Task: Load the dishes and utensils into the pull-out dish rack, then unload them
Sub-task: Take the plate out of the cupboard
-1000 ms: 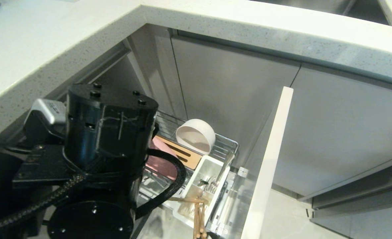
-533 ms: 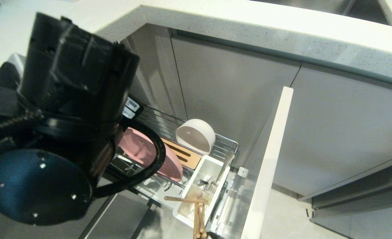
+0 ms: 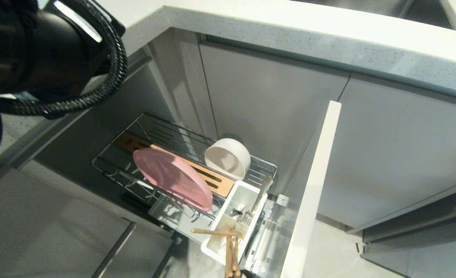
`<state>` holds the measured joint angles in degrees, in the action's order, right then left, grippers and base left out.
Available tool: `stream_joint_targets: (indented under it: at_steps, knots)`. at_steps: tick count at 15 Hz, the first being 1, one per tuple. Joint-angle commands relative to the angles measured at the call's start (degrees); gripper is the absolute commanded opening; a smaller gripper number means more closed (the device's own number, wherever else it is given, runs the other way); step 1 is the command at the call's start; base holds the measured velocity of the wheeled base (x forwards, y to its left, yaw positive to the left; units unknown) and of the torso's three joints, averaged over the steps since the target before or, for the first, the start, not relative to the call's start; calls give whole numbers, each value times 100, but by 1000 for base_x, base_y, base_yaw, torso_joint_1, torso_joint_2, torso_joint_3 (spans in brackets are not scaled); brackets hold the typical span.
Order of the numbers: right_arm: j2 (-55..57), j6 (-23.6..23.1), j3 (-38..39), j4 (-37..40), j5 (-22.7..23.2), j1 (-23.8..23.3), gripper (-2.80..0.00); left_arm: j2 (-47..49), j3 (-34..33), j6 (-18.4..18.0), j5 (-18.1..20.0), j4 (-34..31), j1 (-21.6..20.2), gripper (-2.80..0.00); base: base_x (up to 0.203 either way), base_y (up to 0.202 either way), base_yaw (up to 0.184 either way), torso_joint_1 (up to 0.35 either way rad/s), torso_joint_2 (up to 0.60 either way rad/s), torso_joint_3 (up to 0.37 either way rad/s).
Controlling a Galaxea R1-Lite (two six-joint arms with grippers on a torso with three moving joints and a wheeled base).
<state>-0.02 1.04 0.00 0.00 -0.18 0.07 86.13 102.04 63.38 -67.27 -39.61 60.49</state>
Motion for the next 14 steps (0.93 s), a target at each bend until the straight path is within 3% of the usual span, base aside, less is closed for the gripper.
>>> stream_joint_targets:
  at_steps: [1,3,5,11,14]
  knots:
    - [2,2,9,0,1,1,-280,28,691,-424,134,-253,-152,-280,0,0,0,0,0,0]
    - [2,2,9,0,1,1,-280,-273,773,-1238,535,-307,-583,-280,0,0,0,0,0,0]
    - [2,2,9,0,1,1,-280,-622,770,-1740,1136,-305,-1067,-280,0,0,0,0,0,0]
    - [2,2,9,0,1,1,-280,-1530,565,-3038,2649,113,-2605,-280,0,0,0,0,0,0]
    - [2,2,9,0,1,1,-280,-1857,482,-3324,3398,259,-3353,-280,0,0,0,0,0,0]
